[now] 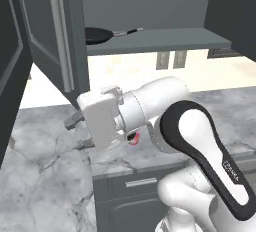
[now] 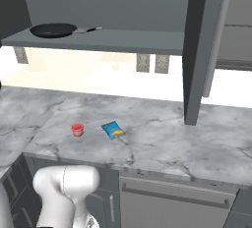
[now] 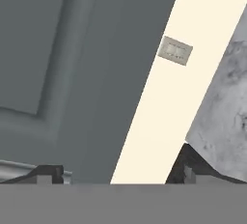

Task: Pick the pan from the cabinet and place it on the stove. Then turn on the stove burner for the pan.

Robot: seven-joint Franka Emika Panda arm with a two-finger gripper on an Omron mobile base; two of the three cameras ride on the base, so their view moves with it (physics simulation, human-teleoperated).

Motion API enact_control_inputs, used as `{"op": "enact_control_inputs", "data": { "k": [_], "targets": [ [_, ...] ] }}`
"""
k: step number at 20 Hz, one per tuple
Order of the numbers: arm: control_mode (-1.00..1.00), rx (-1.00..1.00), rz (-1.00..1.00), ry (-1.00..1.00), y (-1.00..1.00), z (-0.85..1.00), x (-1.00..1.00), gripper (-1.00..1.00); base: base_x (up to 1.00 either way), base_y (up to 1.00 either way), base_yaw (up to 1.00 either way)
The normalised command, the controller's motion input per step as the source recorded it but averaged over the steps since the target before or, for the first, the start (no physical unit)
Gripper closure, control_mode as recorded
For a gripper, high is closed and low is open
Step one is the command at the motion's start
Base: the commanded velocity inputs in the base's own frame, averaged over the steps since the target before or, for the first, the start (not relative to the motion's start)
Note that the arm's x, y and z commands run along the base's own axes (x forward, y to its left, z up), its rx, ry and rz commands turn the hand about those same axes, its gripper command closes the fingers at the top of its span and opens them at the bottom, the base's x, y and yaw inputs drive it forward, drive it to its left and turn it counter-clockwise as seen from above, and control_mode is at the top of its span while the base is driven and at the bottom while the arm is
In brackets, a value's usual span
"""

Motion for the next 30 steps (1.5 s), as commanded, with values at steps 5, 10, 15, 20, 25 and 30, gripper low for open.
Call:
{"op": "enact_control_inputs", "data": {
  "k": [5, 10, 15, 20, 25, 30],
  "targets": [
    [-1.0, 0.01, -0.03, -0.32, -0.79, 0.0, -0.97, -1.0, 0.0, 0.0, 0.0],
    [-1.0, 0.0, -0.04, -0.28, -1.0, 0.03, -0.61, -1.0, 0.0, 0.0, 0.0],
    [-1.0, 0.0, -0.03, -0.26, -1.0, 0.0, -0.35, -1.0, 0.0, 0.0, 0.0],
    [-1.0, 0.0, -0.01, -0.27, -1.0, 0.0, -0.05, -1.0, 0.0, 0.0, 0.0],
    [-1.0, 0.0, -0.02, -0.35, -0.89, 0.03, 0.0, -1.0, 0.0, 0.0, 0.0],
    [-1.0, 0.0, 0.0, -0.35, -0.64, 0.12, 0.07, -1.0, 0.0, 0.0, 0.0]
  ]
}}
